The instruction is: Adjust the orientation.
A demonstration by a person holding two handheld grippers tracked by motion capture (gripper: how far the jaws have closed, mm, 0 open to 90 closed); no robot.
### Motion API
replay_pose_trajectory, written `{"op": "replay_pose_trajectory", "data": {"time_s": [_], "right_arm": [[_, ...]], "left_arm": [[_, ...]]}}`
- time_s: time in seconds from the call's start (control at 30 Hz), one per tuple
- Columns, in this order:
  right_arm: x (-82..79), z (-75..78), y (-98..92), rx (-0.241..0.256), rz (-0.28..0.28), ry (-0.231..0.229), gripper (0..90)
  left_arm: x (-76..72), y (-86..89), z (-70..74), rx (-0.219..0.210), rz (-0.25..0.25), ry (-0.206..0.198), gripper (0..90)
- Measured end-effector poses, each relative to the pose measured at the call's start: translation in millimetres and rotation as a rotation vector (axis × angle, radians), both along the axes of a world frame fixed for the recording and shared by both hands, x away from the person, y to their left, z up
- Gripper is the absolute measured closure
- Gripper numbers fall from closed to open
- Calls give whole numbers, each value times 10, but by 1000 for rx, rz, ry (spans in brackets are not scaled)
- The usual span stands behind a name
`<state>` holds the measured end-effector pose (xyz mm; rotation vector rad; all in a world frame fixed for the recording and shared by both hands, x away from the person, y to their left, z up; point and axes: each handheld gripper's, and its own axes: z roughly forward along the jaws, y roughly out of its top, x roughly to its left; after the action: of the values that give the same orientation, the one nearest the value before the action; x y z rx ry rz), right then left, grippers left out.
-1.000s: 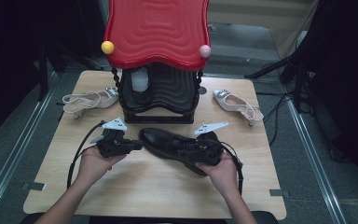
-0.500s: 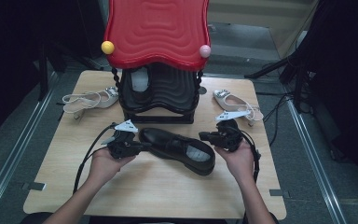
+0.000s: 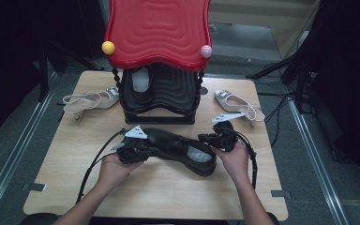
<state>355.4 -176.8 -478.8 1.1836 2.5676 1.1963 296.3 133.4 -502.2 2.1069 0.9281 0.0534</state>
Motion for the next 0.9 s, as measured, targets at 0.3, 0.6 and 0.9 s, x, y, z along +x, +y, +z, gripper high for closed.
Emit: {"op": "replay_pose_trajectory", "data": {"time_s": [0.3, 0.6, 0.9], "right_arm": [[-94, -18, -21, 29, -4, 31, 900], [-218, -20, -7, 29, -31, 37, 900], [-405, -8, 51, 19, -56, 49, 900]], "left_arm": [[15, -58, -61, -4, -13, 26, 886], [61, -76, -66, -4, -28, 29, 885], [129, -42, -65, -13, -20, 43, 879]]}}
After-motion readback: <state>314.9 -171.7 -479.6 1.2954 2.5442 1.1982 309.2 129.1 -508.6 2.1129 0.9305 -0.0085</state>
